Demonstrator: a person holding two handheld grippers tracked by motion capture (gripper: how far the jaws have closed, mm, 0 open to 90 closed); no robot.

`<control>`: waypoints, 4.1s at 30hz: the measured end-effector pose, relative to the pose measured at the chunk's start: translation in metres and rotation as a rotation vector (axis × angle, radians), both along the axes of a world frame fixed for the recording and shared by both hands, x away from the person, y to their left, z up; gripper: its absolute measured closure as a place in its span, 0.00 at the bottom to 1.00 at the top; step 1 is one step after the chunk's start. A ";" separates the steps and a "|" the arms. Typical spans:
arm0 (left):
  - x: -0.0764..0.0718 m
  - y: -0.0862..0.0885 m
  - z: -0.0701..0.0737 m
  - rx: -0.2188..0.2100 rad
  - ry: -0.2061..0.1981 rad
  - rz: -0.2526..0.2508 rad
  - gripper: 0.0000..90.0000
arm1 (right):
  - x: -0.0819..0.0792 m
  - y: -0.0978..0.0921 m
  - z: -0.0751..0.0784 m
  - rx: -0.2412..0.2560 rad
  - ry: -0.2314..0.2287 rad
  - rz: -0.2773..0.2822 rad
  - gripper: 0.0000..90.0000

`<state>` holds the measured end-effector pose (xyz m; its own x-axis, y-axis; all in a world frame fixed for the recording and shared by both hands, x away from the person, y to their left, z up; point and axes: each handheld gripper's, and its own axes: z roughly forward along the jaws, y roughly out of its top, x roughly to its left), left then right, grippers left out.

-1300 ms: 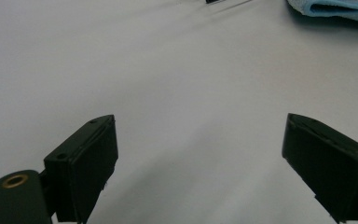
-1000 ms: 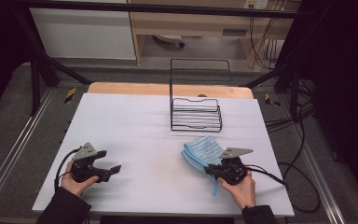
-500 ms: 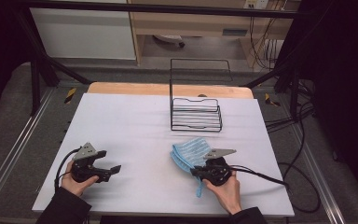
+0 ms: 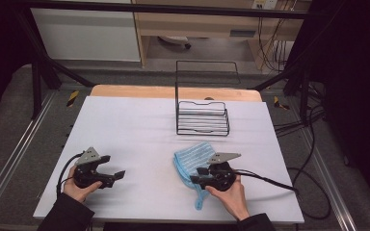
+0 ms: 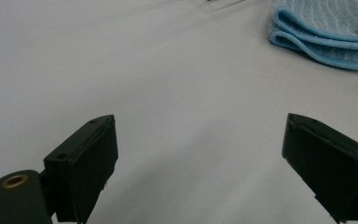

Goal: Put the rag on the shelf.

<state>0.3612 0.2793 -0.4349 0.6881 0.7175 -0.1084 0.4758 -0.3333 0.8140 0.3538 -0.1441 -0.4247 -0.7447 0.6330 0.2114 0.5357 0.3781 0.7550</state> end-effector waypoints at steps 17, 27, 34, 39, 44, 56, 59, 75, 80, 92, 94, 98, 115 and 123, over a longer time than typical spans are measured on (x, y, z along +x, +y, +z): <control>0.000 -0.001 0.000 0.001 0.004 -0.004 0.11 | 0.026 -0.077 -0.018 -0.111 0.019 -0.201 0.65; 0.000 -0.002 0.000 0.004 0.008 -0.006 0.11 | 0.028 -0.076 -0.023 -0.071 0.092 -0.184 0.83; 0.000 -0.001 0.000 0.002 0.007 -0.005 0.11 | 0.023 -0.073 -0.018 -0.065 0.117 -0.209 0.94; 0.000 -0.001 0.000 0.002 0.006 -0.004 0.11 | 0.015 -0.073 -0.015 -0.050 0.141 -0.232 0.95; -0.001 -0.001 0.000 0.001 0.006 -0.003 0.11 | 0.006 -0.073 -0.013 -0.036 0.172 -0.250 0.95; -0.001 -0.001 0.000 0.004 0.006 -0.001 0.11 | -0.014 -0.070 -0.014 -0.003 0.190 -0.305 0.95; -0.001 -0.001 0.001 0.002 0.005 -0.002 0.11 | -0.019 -0.069 -0.014 0.004 0.190 -0.305 0.95; 0.000 -0.005 -0.001 0.012 0.027 -0.013 0.09 | -0.016 -0.079 -0.010 -0.023 -0.007 -0.256 0.53; 0.000 -0.010 -0.001 0.021 0.033 -0.007 0.09 | -0.008 -0.082 -0.010 -0.035 -0.079 -0.223 0.32; 0.002 -0.029 0.006 0.025 0.023 -0.009 0.09 | 0.005 -0.092 -0.013 0.013 -0.090 -0.215 0.08; 0.003 -0.034 0.008 0.016 0.027 -0.007 0.09 | 0.006 -0.094 -0.012 0.023 -0.093 -0.219 0.07; 0.005 -0.048 0.014 0.016 0.028 -0.007 0.09 | 0.008 -0.096 -0.010 0.023 -0.100 -0.218 0.05; 0.034 -0.121 0.043 -0.006 0.022 -0.006 0.10 | 0.004 -0.099 -0.008 0.034 -0.119 -0.213 0.04; 0.049 -0.156 0.041 -0.026 0.061 0.005 0.13 | 0.003 -0.098 -0.008 0.033 -0.113 -0.212 0.05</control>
<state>0.4097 0.1236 -0.3942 0.6762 0.7172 -0.1685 0.5260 -0.3099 0.7920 0.3568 -0.2419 -0.4330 -0.6162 0.7718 0.1569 0.5116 0.2408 0.8248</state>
